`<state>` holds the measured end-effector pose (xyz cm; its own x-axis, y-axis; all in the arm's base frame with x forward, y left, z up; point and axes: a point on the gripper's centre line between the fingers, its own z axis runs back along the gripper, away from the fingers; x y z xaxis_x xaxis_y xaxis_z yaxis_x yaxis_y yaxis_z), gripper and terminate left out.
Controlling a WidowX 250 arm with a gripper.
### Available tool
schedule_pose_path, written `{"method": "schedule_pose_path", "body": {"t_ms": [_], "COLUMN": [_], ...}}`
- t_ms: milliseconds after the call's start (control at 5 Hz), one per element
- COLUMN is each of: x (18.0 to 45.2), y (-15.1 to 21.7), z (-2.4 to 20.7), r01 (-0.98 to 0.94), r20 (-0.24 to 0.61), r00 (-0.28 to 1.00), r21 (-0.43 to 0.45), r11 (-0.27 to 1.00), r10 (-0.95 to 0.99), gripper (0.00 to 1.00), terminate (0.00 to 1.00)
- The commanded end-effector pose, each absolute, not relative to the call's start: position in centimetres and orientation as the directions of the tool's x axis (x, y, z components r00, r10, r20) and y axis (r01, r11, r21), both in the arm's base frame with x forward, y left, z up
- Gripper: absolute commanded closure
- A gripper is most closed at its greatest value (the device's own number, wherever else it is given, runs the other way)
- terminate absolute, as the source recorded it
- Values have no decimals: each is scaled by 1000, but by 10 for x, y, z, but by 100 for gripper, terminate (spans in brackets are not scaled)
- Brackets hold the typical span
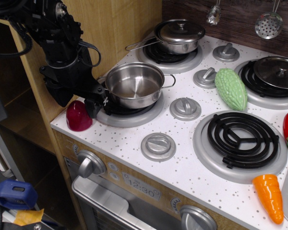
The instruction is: Put sweet potato in pan which is on stove
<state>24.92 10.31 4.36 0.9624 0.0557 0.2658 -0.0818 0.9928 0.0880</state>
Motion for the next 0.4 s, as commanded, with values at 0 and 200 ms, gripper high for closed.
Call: {"method": "schedule_pose_path", "body": {"t_ms": [0,200], "x": [249,251], "y": [103,106], "z": [44,43], "r01": [-82,-73], "r20": [266,273], "r00": [962,961], "r21": [88,101], "r11": [993,992], "r10": [56,43], "gripper": [0,0], "terminate": [0,0]}}
